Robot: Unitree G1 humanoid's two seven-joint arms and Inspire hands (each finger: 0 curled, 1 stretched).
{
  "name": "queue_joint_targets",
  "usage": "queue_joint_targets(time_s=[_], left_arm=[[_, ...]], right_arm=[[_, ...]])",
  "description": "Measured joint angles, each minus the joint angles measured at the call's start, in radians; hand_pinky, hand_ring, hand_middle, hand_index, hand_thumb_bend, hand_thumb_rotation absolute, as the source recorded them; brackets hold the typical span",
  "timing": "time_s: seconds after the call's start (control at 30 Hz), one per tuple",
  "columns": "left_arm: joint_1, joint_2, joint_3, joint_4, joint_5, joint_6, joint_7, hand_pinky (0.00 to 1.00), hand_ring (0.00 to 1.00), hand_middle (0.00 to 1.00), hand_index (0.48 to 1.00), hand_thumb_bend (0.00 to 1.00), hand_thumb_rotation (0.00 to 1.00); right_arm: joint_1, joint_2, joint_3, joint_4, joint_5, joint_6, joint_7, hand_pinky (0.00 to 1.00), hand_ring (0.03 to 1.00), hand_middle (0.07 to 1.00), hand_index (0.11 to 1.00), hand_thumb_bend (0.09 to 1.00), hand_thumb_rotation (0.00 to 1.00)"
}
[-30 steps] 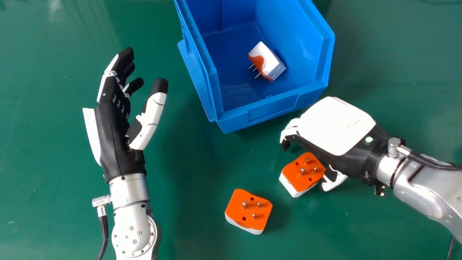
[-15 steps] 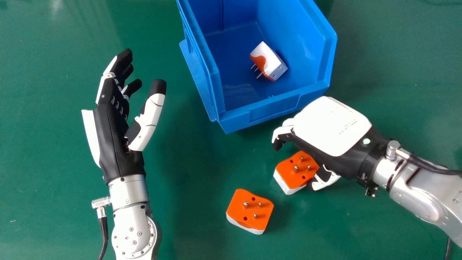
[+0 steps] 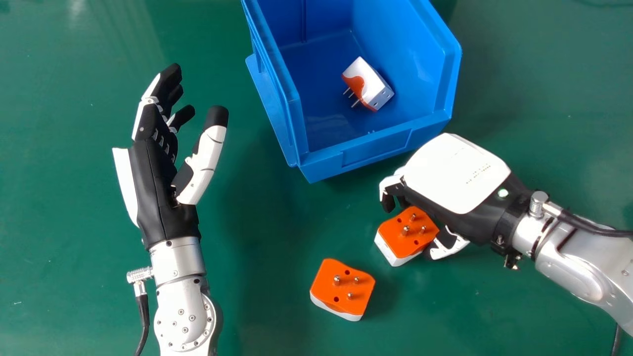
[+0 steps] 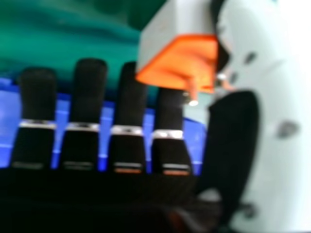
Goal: Pick all objects and put in blue box
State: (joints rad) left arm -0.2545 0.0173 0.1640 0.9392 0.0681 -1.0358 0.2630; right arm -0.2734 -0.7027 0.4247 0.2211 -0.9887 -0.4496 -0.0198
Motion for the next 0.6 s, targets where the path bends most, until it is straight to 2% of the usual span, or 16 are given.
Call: queue_joint_targets(time_s=[0.2, 0.3, 0.4, 0.6], left_arm=[[-0.002, -0.001, 0.0, 0.002, 0.003, 0.0, 0.003, 0.8, 0.87, 0.86, 0.805, 0.71, 0.48], [-0.004, -0.001, 0.0, 0.004, 0.011, 0.0, 0.011, 0.8, 0.87, 0.86, 0.805, 0.71, 0.48], [-0.01, -0.002, 0.0, 0.014, 0.012, 0.0, 0.023, 0.8, 0.87, 0.86, 0.805, 0.71, 0.49], [-0.014, -0.007, -0.002, 0.02, 0.012, 0.0, 0.028, 0.8, 0.87, 0.86, 0.804, 0.71, 0.49]], right_arm=[[0.0, -0.009, -0.001, 0.001, -0.004, 0.0, -0.012, 0.29, 0.414, 0.502, 0.557, 0.532, 0.0], [-0.001, -0.009, -0.001, 0.011, -0.003, -0.007, -0.045, 0.29, 0.414, 0.502, 0.557, 0.532, 0.0], [-0.006, -0.01, 0.0, 0.011, -0.001, -0.006, -0.025, 0.27, 0.403, 0.492, 0.549, 0.528, 0.0], [-0.02, -0.011, -0.001, 0.019, 0.001, -0.031, -0.032, 0.27, 0.392, 0.484, 0.547, 0.524, 0.0]])
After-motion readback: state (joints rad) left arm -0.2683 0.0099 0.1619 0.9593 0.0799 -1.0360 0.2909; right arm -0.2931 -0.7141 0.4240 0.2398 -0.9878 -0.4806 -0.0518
